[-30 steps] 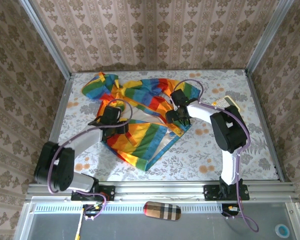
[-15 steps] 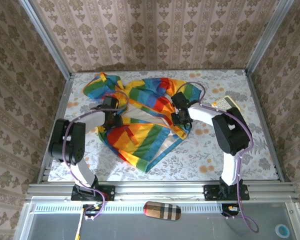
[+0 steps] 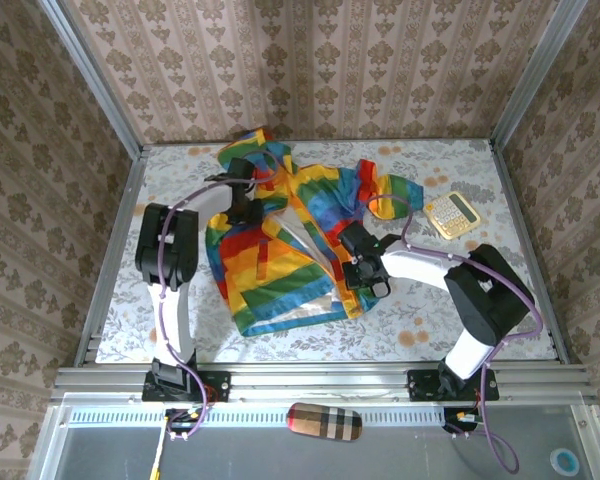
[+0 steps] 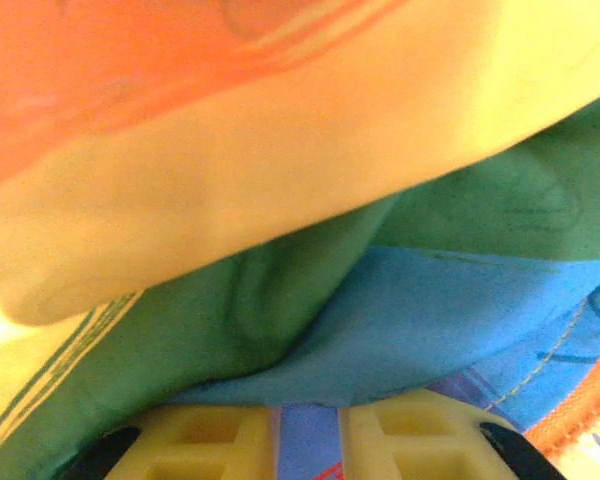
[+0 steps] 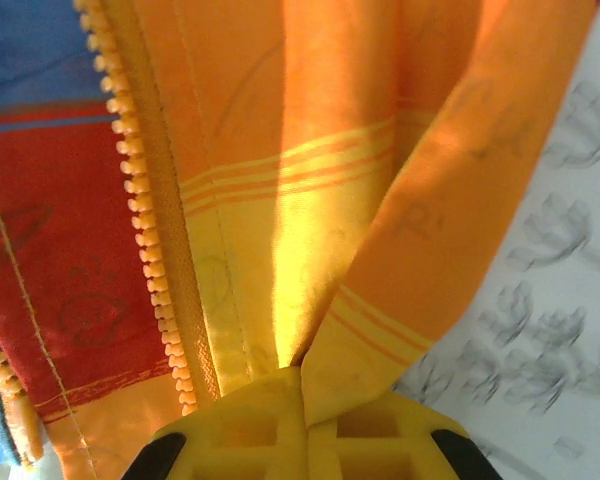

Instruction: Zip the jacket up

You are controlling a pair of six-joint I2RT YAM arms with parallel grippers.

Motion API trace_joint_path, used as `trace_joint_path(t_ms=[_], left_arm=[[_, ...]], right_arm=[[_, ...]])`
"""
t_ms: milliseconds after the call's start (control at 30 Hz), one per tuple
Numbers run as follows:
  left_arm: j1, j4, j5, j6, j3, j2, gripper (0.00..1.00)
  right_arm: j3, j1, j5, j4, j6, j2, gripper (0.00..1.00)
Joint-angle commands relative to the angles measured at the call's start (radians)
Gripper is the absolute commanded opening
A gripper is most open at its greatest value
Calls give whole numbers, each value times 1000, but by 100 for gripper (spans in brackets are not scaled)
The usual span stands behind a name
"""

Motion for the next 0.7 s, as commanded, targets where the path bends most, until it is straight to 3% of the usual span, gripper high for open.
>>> trace_joint_path(t_ms=[0, 133, 367, 533, 667], left_arm=[[-51, -61, 55, 44, 83, 49, 22], [-88, -95, 51, 72, 134, 54, 24], [-28, -142, 21, 128, 27, -176, 34], [8, -149, 19, 130, -174, -412, 36], [-7, -152, 57, 76, -359, -583, 37]], right_arm=[[-3, 48, -5, -52, 77, -16, 2], [37, 76, -4, -74, 89, 0, 7], [78, 79, -8, -150, 123, -97, 32], [95, 79, -34, -160, 118, -171, 35], [142, 84, -113, -134, 121, -143, 36]])
